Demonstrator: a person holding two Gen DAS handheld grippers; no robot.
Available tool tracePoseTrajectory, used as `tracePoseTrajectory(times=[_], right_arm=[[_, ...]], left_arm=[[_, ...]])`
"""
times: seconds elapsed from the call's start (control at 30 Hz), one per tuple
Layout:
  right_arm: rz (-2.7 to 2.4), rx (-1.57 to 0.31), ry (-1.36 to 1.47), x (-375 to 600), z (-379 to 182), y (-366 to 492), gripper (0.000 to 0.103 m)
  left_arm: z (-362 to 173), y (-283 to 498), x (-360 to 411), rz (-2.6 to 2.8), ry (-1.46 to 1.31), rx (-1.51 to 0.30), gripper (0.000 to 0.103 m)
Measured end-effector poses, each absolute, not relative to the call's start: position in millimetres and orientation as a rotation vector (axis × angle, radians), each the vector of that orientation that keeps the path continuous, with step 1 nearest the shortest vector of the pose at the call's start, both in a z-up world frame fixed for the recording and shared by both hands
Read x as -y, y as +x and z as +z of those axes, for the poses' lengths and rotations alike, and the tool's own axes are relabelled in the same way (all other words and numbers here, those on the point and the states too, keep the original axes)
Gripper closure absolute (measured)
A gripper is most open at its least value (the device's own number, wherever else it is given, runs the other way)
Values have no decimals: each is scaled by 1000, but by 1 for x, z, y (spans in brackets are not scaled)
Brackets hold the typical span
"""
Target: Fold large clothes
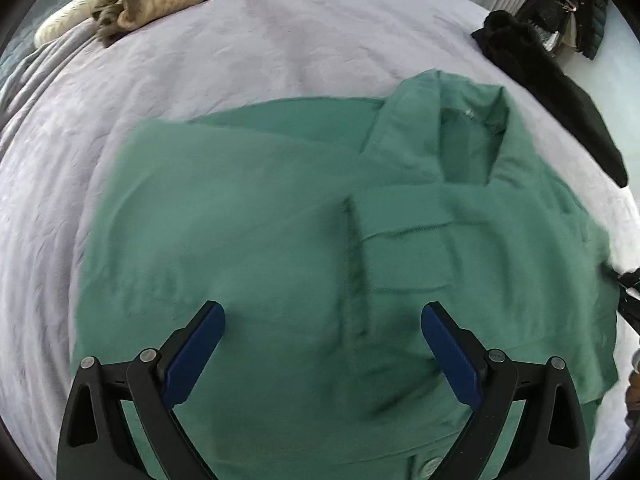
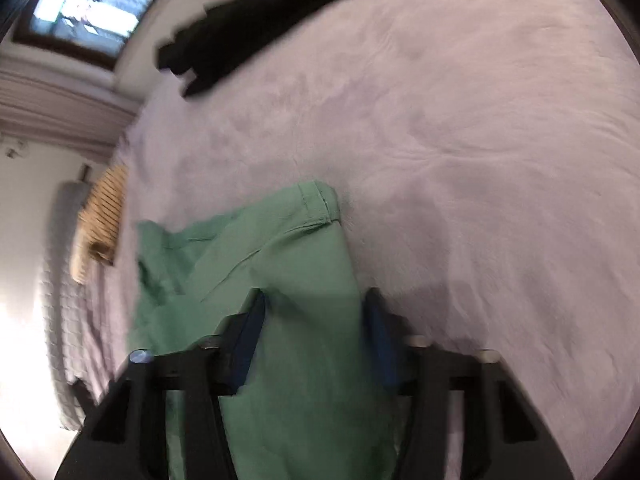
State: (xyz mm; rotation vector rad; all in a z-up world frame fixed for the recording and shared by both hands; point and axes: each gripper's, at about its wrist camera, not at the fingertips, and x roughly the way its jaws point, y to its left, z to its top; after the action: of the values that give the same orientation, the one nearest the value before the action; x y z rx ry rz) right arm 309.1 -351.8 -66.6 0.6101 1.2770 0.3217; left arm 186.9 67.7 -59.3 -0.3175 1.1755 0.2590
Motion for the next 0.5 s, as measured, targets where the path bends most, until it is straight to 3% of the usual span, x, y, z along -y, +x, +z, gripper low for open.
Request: tracePoseTrajectory(times=[0.1,0.3,0.37,0.4,0.43,0.47,0.5], right_arm=[[342,-1147,536,350,-41,308,100],[251,-1212,678,381,-72,313,95],[236,-1197,706,390,-61,296,87],[260,-1181,744,397,-52,279,81],[277,-1172,767,400,-45,269,78],[302,-1167,797,405,-38,253,77],[334,-1169,837,408,-33,234,77]], left_arm=[[-53,199,-57,246,-257,-1142,4],[-78,230,-49,230,-220,-1201,4],[-75,233,-50,188,-267,-1198,20],[-72,235,-48,149,-269,-1194,46],[-70,238,-43,114,-249,-1192,63],[-67,240,-40,114,-218,-1195,65],[-65,242,-37,116,-185,-1191,79]])
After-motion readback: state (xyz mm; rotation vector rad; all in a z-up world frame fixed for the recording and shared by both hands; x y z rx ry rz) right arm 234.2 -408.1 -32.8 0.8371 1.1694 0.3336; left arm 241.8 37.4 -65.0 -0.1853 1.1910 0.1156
